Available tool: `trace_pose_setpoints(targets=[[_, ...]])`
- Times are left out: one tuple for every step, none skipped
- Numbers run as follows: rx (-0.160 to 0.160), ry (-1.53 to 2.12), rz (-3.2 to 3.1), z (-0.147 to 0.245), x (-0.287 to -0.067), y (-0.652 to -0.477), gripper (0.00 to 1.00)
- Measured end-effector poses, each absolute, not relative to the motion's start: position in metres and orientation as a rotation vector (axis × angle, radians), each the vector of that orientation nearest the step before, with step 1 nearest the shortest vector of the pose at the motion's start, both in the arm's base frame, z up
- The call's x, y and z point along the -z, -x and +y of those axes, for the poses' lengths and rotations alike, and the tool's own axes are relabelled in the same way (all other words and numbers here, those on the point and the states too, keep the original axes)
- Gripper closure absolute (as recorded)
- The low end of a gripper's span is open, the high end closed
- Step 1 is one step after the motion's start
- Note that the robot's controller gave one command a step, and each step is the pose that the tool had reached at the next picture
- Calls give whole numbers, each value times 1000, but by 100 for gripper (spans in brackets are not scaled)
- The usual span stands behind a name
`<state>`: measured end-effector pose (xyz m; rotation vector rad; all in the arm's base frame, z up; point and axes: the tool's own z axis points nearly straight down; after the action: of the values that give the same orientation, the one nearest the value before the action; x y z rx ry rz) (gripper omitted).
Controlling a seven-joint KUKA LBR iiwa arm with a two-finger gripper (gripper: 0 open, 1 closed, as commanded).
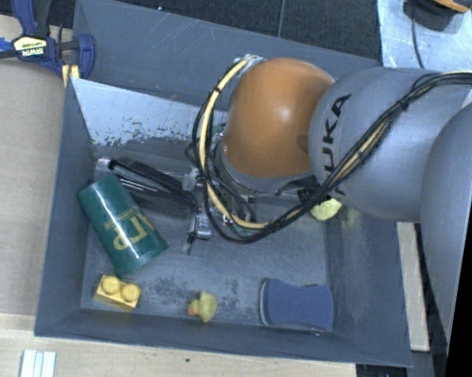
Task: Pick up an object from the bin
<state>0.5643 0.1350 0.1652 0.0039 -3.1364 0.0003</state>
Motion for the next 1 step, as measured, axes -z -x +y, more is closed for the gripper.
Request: trace_pose_setpoints(targets=[[2,0,-3144,134,-170,-566,0]])
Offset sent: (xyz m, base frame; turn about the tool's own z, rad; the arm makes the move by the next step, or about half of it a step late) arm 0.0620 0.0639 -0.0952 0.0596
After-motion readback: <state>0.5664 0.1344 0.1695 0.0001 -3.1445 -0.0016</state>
